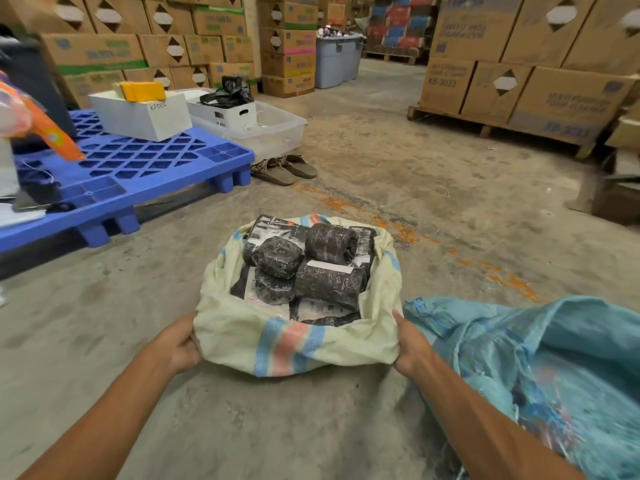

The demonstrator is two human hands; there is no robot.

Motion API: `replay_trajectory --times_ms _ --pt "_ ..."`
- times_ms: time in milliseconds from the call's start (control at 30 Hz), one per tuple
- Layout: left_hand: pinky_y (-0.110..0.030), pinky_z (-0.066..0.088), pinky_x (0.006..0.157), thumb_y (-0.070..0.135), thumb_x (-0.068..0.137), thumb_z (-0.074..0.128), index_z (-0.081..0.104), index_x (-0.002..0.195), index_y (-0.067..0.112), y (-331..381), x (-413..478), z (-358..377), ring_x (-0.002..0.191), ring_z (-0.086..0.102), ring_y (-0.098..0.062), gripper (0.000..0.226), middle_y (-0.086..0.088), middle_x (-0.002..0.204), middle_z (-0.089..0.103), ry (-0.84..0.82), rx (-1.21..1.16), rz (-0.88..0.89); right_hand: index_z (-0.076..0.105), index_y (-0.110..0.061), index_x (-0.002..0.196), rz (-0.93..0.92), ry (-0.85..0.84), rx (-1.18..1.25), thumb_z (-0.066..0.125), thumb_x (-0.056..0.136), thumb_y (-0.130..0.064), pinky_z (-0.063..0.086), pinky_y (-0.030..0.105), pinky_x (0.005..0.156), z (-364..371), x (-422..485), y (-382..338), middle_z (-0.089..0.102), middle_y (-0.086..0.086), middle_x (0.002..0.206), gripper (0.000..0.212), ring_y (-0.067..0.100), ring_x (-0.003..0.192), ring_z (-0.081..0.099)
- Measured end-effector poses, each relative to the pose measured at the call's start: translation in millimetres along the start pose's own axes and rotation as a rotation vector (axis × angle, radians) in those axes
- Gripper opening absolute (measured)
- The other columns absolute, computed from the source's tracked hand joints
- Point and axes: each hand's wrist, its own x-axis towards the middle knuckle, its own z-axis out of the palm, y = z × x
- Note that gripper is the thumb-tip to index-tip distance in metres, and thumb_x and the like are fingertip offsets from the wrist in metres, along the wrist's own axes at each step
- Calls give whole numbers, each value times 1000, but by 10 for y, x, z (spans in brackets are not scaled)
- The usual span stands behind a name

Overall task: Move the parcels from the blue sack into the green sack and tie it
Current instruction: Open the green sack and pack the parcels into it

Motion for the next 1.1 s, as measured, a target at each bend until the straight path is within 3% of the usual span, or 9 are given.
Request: replay_trajectory --times_ms 67,133,267,367,533,667,867,967,1100 --pt "-44 46 102 15 104 43 51 139 6 -4 -83 76 119 60 -32 37 -18 132 61 -21 -85 17 60 -9 130 28 63 -43 72 87 -46 60 54 83 160 -259 -109 73 15 112 58 33 95 73" --pt "-45 49 98 11 104 41 52 134 1 116 -197 150 116 62 -34 34 -19 141 53 -19 -44 31 61 -10 116 93 126 -116 62 95 -43 62 39 59 349 -632 -360 71 10 101 38 27 81 69" --pt "-31 49 31 10 99 50 62 89 7 693 -326 156 35 62 -19 16 -9 55 69 24 -91 25 55 -12 93 30 201 -256 61 97 -25 50 26 36 615 -849 -1020 61 6 95 14 21 72 58" --pt "-32 55 44 11 100 50 60 83 8 1076 -398 218 47 65 -18 20 -5 49 66 63 -51 116 47 -15 79 -67 226 -177 55 99 -15 40 18 36 818 -802 -1311 49 1 79 21 14 60 42" --pt "-33 55 42 20 96 52 59 86 13 1083 -234 309 52 65 -23 14 -6 67 68 57 -11 60 51 -13 109 -155 243 -258 57 95 -7 42 25 81 783 -590 -1181 60 11 121 17 32 108 59" --pt "-53 35 102 51 92 49 62 104 30 874 141 266 112 48 -28 28 -15 121 51 94 22 18 64 -11 115 89 273 48 41 97 -34 50 35 79 524 -449 -1012 63 9 100 38 29 86 59" --pt "-43 50 74 45 98 24 60 112 11 601 745 135 82 55 -31 52 -15 91 57 180 -230 -126 49 -1 93 180 332 83 43 101 -19 45 35 84 252 -286 -1082 52 11 88 20 28 92 56" --pt "-49 56 70 42 102 30 57 117 5 621 878 173 102 60 -36 48 -14 106 64 264 -186 -166 56 -7 127 61 274 -565 49 104 -29 44 19 97 279 -112 -1187 59 5 129 33 17 114 61" --pt "-49 51 86 57 93 43 63 113 11 762 1126 260 96 60 -35 54 -16 97 67 153 27 -199 50 3 141 -68 217 -802 45 105 -10 49 9 63 262 254 -1530 55 15 143 38 14 91 67"
